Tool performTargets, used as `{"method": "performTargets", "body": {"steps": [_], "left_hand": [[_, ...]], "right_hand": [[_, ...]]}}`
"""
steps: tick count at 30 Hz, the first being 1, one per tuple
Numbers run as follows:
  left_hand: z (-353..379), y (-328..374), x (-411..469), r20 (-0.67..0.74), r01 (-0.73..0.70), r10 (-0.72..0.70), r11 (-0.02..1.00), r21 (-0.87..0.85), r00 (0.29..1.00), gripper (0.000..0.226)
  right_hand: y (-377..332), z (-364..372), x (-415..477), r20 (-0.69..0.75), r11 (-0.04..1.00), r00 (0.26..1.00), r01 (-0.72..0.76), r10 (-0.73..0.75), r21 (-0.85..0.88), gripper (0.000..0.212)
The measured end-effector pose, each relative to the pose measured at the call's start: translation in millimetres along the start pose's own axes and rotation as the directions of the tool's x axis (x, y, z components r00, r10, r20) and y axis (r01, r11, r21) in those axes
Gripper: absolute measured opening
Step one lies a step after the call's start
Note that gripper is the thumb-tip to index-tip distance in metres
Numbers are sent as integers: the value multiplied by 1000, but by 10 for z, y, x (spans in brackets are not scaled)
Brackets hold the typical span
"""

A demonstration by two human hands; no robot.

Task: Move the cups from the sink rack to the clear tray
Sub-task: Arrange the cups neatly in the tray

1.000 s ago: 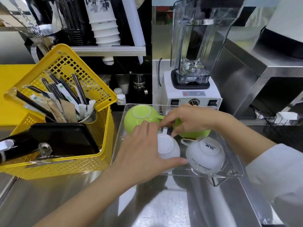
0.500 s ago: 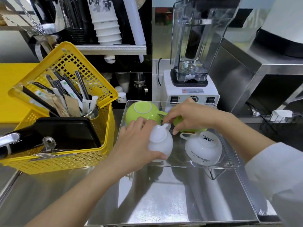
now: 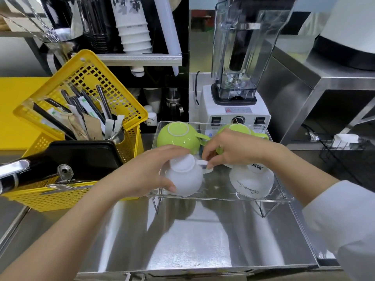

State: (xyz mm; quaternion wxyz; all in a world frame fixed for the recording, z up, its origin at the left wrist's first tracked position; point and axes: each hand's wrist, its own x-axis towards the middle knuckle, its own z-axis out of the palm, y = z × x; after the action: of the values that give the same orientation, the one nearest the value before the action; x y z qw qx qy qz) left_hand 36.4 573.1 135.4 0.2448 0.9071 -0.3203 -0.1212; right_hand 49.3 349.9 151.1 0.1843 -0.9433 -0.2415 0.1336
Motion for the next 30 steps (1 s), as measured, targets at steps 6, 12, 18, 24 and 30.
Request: {"method": "performTargets", "body": {"steps": [6, 12, 18, 24, 30], "left_hand": [[13, -50, -6, 4, -7, 7, 999, -31, 1000, 84], [-4, 114, -66, -68, -17, 15, 999, -35, 998, 74], [154, 524, 19, -331, -144, 93, 981, -133, 939, 39], [587, 884, 250, -240, -124, 85, 981, -151, 967, 41], [842, 1010, 485, -252, -57, 56, 998, 5, 966, 60]], "right_hand": [[-37, 12, -37, 4, 999, 999, -43, 43, 31, 12], [-18, -90, -188, -88, 997, 993, -72, 75, 40, 27], [209, -211, -543, -163, 975, 963, -203, 215, 86, 23], [405, -155, -789, -114, 933, 932, -326, 344, 150, 38], [456, -44, -941, -98, 926, 935, -316, 341, 205, 52]]}}
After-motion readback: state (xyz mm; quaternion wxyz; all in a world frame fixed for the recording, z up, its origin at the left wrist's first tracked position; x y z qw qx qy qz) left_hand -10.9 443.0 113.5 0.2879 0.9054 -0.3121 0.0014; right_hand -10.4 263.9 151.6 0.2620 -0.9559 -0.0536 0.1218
